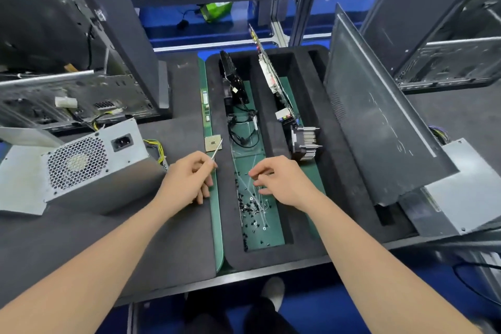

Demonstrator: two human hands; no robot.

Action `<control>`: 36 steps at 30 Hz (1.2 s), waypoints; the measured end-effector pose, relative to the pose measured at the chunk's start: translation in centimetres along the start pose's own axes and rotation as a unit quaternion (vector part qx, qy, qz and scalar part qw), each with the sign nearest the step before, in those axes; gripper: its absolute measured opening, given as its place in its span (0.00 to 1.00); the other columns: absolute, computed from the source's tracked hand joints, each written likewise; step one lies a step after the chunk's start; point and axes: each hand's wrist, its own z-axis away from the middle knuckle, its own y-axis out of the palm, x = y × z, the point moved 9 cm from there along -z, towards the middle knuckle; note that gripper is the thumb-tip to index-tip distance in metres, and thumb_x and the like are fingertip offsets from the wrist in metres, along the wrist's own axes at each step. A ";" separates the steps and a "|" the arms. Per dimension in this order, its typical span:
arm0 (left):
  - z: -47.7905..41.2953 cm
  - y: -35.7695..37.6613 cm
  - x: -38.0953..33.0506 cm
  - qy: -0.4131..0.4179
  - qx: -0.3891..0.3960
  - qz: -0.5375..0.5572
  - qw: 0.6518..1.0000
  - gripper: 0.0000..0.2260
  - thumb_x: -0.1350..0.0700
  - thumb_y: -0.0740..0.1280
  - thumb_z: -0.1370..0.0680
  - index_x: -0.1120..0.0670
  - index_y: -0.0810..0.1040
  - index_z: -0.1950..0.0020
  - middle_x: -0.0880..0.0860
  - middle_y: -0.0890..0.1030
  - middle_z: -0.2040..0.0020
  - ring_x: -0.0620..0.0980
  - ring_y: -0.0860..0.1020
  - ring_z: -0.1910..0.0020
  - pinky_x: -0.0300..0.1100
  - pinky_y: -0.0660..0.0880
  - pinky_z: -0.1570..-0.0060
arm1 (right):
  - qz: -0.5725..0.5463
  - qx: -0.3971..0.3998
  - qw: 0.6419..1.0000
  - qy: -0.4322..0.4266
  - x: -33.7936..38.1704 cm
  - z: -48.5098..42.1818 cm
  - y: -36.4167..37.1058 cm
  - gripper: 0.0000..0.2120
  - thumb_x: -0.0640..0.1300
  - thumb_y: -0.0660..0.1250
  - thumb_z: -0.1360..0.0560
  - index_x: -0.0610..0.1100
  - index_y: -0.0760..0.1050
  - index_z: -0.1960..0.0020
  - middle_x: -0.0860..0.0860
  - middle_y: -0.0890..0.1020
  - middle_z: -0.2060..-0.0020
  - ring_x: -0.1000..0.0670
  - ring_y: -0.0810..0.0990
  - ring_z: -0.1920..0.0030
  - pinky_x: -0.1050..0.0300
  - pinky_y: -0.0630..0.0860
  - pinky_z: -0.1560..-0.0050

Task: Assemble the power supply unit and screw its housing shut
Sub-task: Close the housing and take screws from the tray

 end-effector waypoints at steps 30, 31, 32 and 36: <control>0.2 0.4 0.8 0.041 0.001 0.039 0.998 0.13 0.44 0.59 0.15 0.49 0.79 0.48 0.53 0.81 0.64 0.57 0.80 0.73 0.40 0.76 0.73 | 0.131 -0.185 0.973 0.046 -3.2 -6.5 4.3 0.09 0.32 0.66 0.20 0.42 0.74 0.42 0.46 0.74 0.44 0.46 0.76 0.52 0.54 0.70 0.54; 0.2 0.4 0.9 0.042 0.000 0.040 0.998 0.13 0.44 0.59 0.15 0.49 0.79 0.48 0.53 0.81 0.64 0.57 0.80 0.74 0.40 0.76 0.72 | 0.148 -0.184 0.970 0.051 -3.3 -6.5 4.3 0.08 0.33 0.65 0.19 0.41 0.74 0.42 0.45 0.74 0.43 0.44 0.77 0.50 0.55 0.69 0.53; 0.2 0.4 0.9 0.042 -0.001 0.041 0.998 0.13 0.44 0.59 0.15 0.49 0.79 0.48 0.53 0.81 0.64 0.57 0.80 0.74 0.40 0.76 0.72 | 0.165 -0.181 0.968 0.057 -3.4 -6.5 4.4 0.07 0.34 0.65 0.19 0.40 0.75 0.42 0.45 0.74 0.43 0.42 0.78 0.48 0.54 0.70 0.52; 0.2 0.4 0.9 0.044 0.000 0.043 0.998 0.13 0.43 0.60 0.15 0.48 0.79 0.48 0.54 0.81 0.64 0.57 0.81 0.74 0.42 0.77 0.72 | 0.180 -0.181 0.965 0.058 -3.6 -6.8 4.5 0.04 0.35 0.66 0.18 0.39 0.76 0.43 0.43 0.76 0.43 0.40 0.79 0.47 0.51 0.76 0.49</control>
